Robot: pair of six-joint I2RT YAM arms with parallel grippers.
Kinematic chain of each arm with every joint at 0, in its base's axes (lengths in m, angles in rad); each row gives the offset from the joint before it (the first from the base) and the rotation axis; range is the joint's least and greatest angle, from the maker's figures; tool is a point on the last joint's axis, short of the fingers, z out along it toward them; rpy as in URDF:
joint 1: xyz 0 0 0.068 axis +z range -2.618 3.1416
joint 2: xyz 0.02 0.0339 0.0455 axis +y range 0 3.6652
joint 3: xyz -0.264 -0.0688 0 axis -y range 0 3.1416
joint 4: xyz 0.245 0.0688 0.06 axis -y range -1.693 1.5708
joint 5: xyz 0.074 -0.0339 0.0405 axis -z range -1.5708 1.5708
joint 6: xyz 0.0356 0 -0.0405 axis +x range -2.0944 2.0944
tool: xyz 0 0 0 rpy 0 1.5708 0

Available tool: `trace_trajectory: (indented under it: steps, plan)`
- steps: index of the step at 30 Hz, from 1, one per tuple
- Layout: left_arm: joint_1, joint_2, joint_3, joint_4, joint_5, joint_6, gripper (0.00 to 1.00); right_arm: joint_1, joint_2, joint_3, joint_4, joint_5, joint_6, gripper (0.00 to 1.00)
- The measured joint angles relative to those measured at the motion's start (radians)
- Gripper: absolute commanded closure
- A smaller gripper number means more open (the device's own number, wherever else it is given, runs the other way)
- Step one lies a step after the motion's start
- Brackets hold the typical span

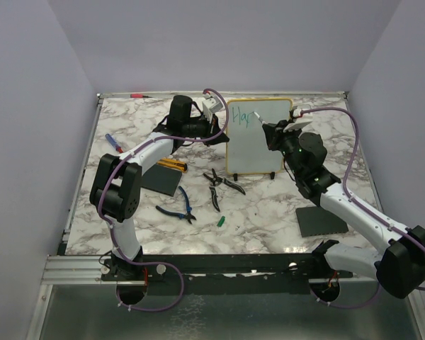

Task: Write a sentence on the whiteboard

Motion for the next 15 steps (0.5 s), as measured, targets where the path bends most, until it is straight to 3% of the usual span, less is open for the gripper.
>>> trace_trajectory:
  steps: [15]
  plan:
    - [-0.001, -0.002, 0.0, -0.003, -0.005, 0.002, 1.0, 0.0, 0.002, -0.021, -0.004, -0.028, 0.023, 0.99]
